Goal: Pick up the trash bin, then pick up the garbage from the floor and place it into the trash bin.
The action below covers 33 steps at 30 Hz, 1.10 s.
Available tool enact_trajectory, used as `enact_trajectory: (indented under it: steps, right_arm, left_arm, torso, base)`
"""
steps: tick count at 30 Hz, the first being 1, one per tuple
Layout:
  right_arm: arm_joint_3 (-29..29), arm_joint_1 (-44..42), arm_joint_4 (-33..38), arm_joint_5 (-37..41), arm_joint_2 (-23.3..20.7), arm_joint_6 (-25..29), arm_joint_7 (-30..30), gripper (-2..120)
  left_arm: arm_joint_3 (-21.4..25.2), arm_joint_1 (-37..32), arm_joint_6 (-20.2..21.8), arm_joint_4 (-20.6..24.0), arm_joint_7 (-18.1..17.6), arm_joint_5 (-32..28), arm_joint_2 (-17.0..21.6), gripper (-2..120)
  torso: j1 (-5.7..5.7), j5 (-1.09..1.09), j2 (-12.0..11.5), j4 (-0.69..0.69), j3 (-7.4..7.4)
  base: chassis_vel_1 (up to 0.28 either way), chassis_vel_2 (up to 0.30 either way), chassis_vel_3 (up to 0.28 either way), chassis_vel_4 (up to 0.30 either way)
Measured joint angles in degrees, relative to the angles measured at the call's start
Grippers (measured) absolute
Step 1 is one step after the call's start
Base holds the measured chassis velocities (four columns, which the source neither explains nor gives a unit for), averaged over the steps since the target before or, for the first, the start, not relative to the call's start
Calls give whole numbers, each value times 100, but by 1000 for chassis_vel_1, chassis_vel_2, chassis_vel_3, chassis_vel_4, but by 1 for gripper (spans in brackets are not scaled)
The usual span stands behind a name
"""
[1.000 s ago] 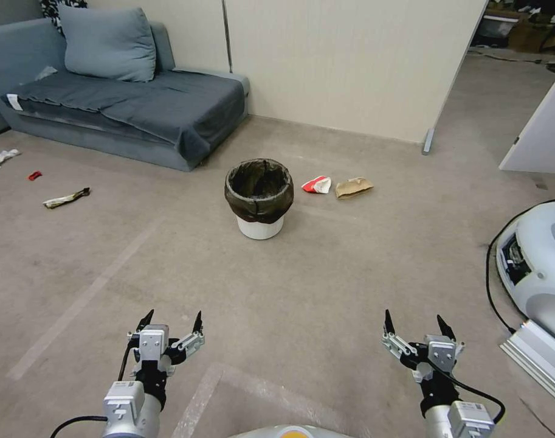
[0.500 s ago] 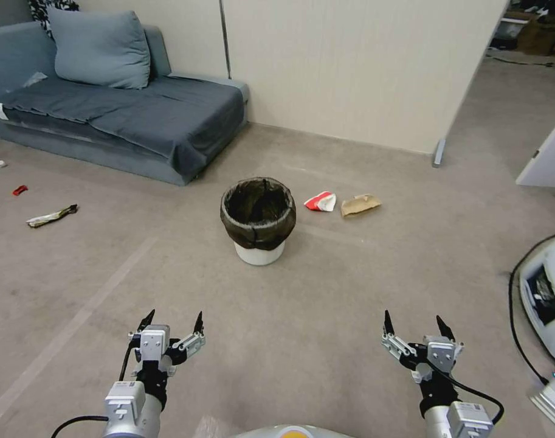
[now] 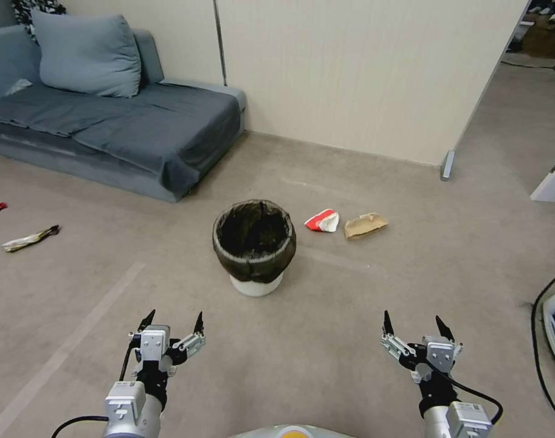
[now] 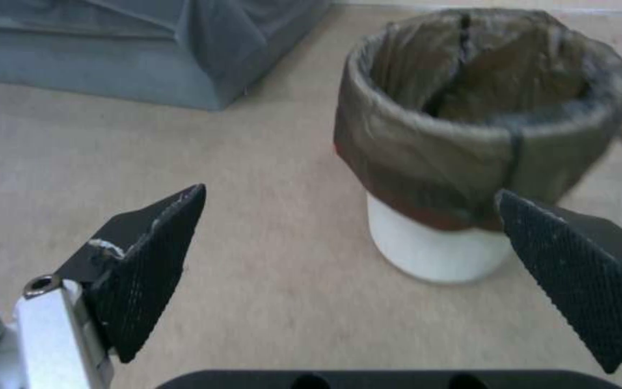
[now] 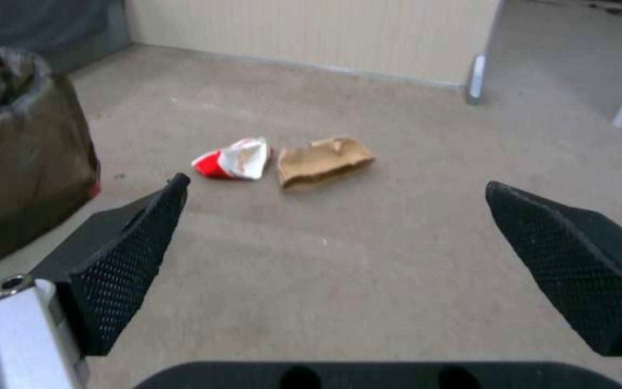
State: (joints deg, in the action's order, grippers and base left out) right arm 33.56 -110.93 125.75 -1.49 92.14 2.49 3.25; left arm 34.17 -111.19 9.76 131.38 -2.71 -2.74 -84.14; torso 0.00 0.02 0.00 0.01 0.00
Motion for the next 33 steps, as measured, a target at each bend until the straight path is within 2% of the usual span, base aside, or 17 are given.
enact_trajectory:
  steps: [23, 30, 33]
  right_arm:
    - [-42, 3, -24, 20, -1, 60, 19, 100]
    - [-40, -5, -26, 43, 0, 87, 21, 100]
    - [-36, -10, -33, 57, 0, 86, 31, 100]
  left_arm:
    - [-9, -4, -8, -36, 1, -7, 20, 100]
    - [34, 58, 123, -35, 1, -102, 117, 100]
    - [125, 157, 339, -20, 1, -246, 171, 100]
  torso:
    - [1, -2, 0, -1, 1]
    - [0, -2, 0, -1, 0]
    - [0, -2, 0, -1, 0]
  base:
    - [-211, 214, 208, -207]
    - [-55, 37, 53, -56]
    - [39, -38, -53, 34]
